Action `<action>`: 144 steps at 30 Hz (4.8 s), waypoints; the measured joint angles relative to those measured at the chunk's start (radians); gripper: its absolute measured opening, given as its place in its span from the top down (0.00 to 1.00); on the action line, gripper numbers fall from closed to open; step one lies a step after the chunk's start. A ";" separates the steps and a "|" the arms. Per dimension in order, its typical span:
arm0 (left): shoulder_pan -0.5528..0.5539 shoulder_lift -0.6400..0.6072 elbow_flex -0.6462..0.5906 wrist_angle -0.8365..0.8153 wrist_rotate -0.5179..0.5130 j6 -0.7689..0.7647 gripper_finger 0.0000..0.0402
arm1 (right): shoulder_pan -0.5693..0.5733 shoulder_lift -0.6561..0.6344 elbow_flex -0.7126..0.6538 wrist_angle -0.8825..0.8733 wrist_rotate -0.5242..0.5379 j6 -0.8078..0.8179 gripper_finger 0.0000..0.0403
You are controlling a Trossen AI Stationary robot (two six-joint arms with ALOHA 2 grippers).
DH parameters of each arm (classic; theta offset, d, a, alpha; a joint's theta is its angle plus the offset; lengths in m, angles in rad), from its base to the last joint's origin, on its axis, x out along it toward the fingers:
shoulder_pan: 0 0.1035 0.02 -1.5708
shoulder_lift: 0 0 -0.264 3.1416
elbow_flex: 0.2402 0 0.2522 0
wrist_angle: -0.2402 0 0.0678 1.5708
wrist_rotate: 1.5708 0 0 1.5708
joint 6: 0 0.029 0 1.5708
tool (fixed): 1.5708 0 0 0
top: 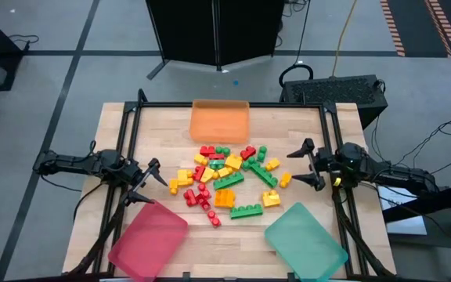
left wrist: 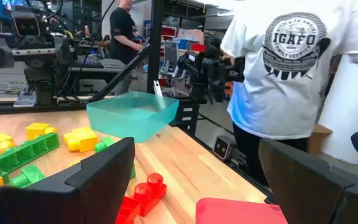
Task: Sort blocks
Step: Put the green 4 stud game piece into the light green bin
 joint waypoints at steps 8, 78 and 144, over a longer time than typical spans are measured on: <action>0.000 0.000 0.000 0.000 0.000 0.000 0.14 | 0.000 0.001 -0.001 0.118 0.059 0.436 0.07; 0.000 0.406 0.971 -0.551 -0.599 -0.288 0.14 | 0.216 1.334 1.169 -1.227 0.376 0.475 0.07; 0.000 0.406 0.971 -0.637 -0.642 -0.317 0.14 | 0.975 1.396 1.152 -1.246 0.290 1.323 0.63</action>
